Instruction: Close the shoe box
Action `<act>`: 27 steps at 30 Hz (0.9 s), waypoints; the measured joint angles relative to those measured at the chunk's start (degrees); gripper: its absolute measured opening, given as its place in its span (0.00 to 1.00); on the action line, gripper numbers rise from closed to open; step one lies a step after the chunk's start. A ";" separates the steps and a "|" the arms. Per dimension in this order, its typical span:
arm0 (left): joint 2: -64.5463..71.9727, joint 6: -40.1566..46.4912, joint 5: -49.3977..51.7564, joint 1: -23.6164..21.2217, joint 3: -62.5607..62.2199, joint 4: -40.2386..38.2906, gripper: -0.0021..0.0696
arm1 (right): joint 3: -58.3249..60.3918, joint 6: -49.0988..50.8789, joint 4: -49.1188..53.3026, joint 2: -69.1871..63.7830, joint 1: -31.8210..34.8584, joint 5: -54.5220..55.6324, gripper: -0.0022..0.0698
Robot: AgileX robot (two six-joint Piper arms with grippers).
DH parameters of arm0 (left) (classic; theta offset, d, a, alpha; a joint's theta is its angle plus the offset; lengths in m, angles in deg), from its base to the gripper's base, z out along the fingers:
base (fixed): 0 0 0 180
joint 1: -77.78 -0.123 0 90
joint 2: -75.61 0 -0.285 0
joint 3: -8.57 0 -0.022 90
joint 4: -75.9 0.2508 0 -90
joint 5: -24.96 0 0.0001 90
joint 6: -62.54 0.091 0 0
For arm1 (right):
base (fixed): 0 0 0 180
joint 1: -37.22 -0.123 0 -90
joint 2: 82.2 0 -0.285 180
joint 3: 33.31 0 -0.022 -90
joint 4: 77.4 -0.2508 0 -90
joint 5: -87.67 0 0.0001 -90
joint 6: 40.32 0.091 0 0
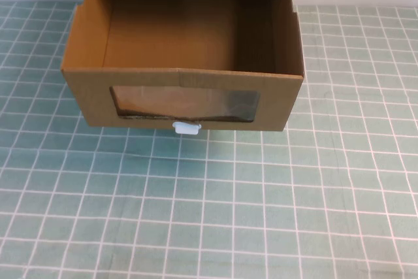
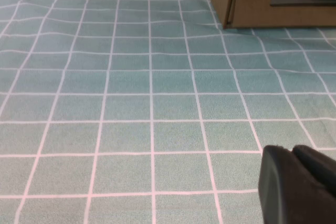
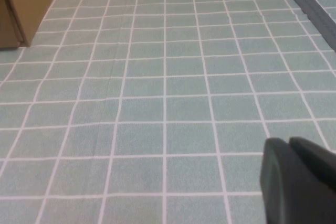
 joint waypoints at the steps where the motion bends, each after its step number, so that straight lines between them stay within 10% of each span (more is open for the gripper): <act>1: 0.00 0.00 0.00 0.00 0.00 0.00 0.02 | 0.00 0.00 0.00 0.00 0.00 0.00 0.01; 27: 0.00 0.00 0.03 0.00 0.00 0.00 0.02 | 0.00 0.00 0.00 0.00 3.46 0.00 0.01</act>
